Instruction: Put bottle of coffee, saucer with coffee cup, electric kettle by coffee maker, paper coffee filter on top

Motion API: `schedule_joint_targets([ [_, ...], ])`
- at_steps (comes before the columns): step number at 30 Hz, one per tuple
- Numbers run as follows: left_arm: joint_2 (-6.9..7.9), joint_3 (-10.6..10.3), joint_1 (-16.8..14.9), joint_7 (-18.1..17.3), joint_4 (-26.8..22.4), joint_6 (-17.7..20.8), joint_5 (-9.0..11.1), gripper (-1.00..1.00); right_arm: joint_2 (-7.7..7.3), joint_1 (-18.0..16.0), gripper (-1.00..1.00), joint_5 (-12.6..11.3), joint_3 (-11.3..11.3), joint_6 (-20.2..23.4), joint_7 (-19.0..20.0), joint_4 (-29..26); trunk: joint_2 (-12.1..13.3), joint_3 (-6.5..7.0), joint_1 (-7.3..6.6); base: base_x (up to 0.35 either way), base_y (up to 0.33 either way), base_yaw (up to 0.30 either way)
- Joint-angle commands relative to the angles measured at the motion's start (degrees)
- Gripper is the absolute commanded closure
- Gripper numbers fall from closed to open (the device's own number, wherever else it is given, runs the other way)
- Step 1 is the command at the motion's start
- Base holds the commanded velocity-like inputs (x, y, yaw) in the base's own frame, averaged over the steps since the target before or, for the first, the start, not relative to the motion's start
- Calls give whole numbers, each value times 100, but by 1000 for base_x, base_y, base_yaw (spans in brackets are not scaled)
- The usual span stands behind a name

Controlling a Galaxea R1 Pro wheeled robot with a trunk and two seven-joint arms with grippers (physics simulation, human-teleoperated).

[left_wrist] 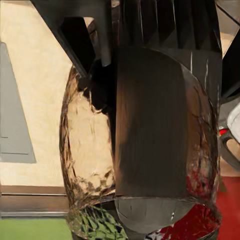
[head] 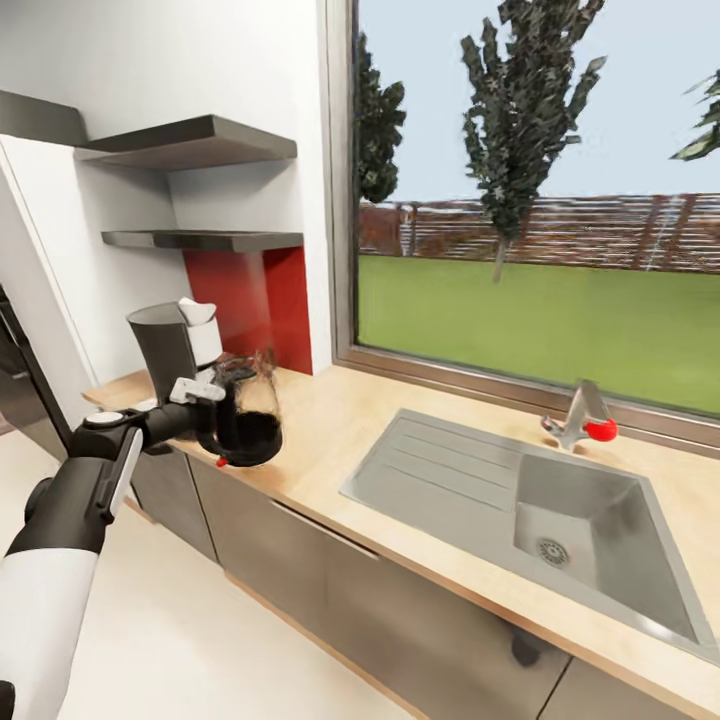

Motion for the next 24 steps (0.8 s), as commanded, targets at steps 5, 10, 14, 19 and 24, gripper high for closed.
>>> schedule_joint_targets([
  [5,-25,4,247,309,-11,-436,-28,100,2,-6,-100,-53,50,-17,-18,5,-13,-12,5,132,181,-2],
  [10,-80,-18,363,374,-5,-506,24,100,2,-6,-100,-53,52,-17,-22,5,-13,-12,5,11,9,0],
  [14,-115,-24,374,378,-3,-519,34,100,2,-6,-100,-53,49,-17,-18,5,-13,-12,5,1,1,-13],
  [19,-113,-23,375,378,-3,-520,26,100,2,-6,-100,-53,49,-17,-16,5,-13,-12,5,0,0,-212],
  [24,-99,5,502,386,178,-586,-21,100,2,-6,-100,-53,49,-17,-17,5,-13,-12,5,0,0,-238],
])
